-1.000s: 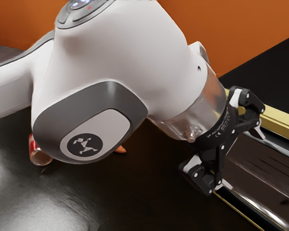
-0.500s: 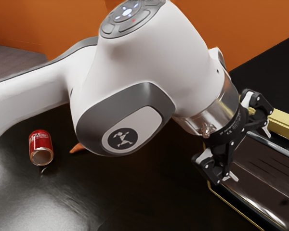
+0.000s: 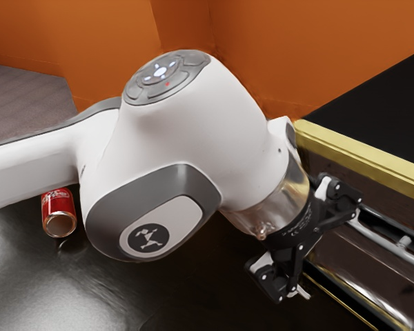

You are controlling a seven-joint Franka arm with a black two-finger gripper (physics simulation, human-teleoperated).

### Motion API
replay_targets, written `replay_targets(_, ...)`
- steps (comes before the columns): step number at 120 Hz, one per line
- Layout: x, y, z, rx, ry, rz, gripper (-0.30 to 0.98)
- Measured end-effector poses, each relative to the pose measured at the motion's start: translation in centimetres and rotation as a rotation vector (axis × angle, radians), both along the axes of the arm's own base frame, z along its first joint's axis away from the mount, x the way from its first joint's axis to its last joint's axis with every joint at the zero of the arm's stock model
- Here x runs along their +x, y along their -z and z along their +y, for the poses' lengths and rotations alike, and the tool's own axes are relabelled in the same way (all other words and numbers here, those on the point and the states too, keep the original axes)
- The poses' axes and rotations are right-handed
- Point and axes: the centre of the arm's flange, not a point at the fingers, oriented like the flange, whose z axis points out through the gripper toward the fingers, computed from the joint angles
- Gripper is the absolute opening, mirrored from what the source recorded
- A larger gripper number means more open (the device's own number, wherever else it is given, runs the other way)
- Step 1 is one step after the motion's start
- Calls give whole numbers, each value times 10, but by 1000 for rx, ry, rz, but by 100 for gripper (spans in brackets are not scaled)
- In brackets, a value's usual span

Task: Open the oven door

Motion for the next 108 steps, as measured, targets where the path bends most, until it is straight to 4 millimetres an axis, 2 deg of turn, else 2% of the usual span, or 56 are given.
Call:
replay_targets(18,-31,8,34,27,-17,-50,67)
replay_targets(38,-84,17,50,-6,-62,-80,67)
replay_targets(46,-121,18,50,-3,-113,-144,65)
replay_targets(56,-203,-3,18,66,-132,-375,64)
replay_targets(59,-220,-6,11,78,-137,-426,64)
replay_targets(62,-229,-7,7,84,-141,-447,64)
replay_targets(66,-219,-13,18,54,-173,-428,64)
replay_targets(70,-188,-41,40,-20,-230,-387,64)
replay_targets(77,-120,-121,72,-110,-337,-316,65)
replay_targets(80,-96,-145,100,-143,-393,-271,65)
replay_targets(84,-71,-159,147,-184,-476,-193,66)
replay_targets(89,-54,-148,200,-203,-574,-74,66)
replay_targets(93,-43,-130,229,-199,-636,24,67)
replay_targets(101,-28,-98,256,-176,-717,181,67)
replay_targets(108,-18,-74,269,-152,-771,288,68)
